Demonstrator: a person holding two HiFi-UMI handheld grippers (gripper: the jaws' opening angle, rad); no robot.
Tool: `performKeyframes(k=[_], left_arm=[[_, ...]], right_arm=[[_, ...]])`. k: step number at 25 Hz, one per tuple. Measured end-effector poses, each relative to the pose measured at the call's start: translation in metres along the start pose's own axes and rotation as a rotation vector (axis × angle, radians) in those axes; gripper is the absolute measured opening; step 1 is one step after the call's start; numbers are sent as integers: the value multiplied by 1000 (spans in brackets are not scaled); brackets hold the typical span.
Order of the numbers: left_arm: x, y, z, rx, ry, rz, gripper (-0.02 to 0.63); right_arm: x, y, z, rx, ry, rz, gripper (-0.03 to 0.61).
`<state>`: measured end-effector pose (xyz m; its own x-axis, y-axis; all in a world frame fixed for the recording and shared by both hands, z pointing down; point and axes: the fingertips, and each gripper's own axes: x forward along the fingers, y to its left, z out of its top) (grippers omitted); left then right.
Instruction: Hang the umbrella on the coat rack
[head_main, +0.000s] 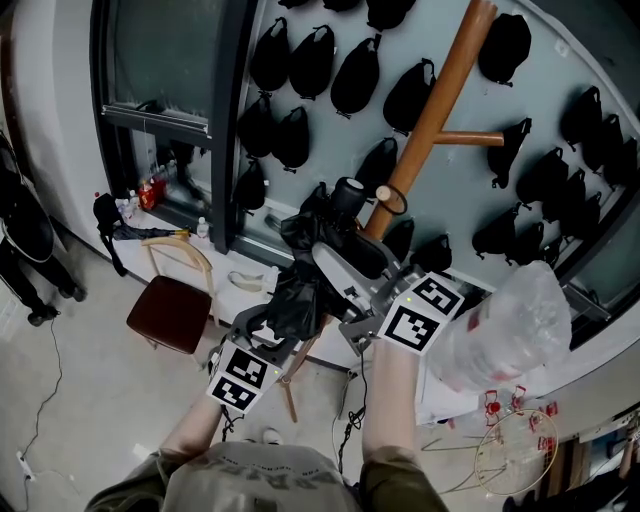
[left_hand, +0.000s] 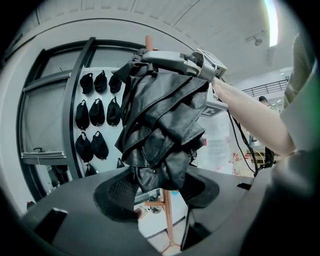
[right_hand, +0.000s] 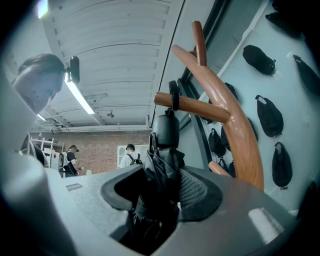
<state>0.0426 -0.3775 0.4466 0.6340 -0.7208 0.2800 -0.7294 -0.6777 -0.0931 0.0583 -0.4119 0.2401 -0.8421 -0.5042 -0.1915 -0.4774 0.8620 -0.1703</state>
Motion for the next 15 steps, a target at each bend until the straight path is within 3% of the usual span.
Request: performKeyframes(k=[15], left_arm=[[23, -12, -46, -28, 88, -76, 250]], right_arm=[[-21, -38, -47, 83, 8, -124, 199]])
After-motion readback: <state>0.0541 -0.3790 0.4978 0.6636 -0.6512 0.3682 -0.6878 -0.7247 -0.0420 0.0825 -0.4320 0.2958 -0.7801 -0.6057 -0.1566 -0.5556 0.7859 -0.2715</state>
